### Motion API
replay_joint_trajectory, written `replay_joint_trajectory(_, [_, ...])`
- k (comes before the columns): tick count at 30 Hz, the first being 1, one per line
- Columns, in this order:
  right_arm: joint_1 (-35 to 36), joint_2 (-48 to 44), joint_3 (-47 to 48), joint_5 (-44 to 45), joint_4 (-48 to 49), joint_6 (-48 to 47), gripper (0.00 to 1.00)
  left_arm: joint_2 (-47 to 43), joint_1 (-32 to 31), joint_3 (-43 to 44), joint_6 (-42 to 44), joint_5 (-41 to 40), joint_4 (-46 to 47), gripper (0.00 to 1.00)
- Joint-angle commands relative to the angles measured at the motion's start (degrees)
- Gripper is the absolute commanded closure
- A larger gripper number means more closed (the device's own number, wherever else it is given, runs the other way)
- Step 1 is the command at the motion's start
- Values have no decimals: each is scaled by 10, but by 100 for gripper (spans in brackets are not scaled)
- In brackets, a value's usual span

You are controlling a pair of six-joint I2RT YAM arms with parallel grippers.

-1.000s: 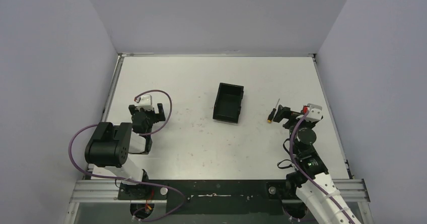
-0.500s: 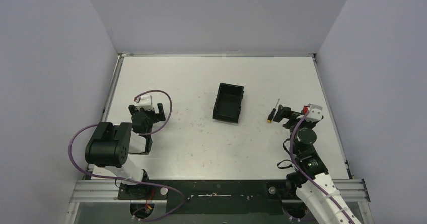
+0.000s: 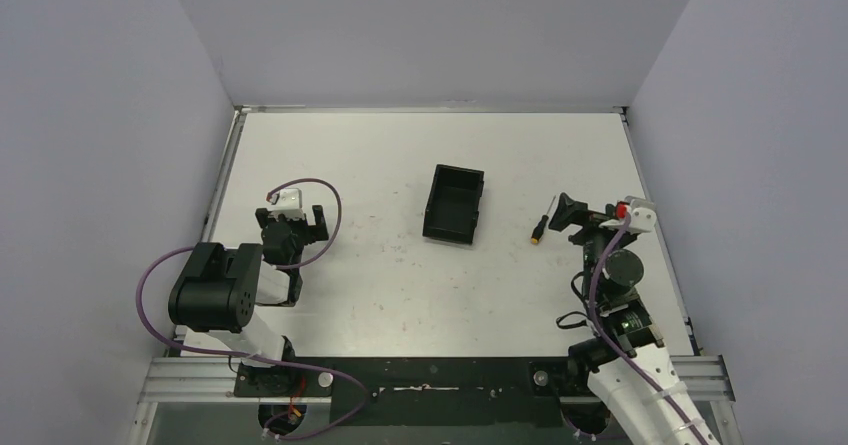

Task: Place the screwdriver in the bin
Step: Pick up the screwdriver from the center of the board.

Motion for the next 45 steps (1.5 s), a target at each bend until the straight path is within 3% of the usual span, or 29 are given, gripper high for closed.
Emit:
replay_joint_trajectory(1, [0,28,68,-8,-12,10,0,-2,0,7,2,0,35,3])
replay_joint_trajectory(9, [-1,206,315,43,-249,64,0,-2,0,7,2,0,35,3])
replay_joint_trajectory(14, [-13,331,473,0,-392,86,0,-2,0,7,2,1,36,3])
replay_joint_trajectory(20, [-58,449,581,-111,-451,79,0,-2,0,7,2,1,36,3])
replay_joint_trajectory(24, [-93,520,599,-182,-460,78,0,-2,0,7,2,1,36,3])
replay_joint_trajectory(29, [-110,607,598,-197,-472,79,0,-2,0,7,2,1,35,3])
replay_joint_trajectory(38, [-154,713,506,-249,-414,89,0,-2,0,7,2,0,35,3])
replay_joint_trajectory(45, [-154,754,455,-257,-380,92,8,-2,0,7,2,1,35,3])
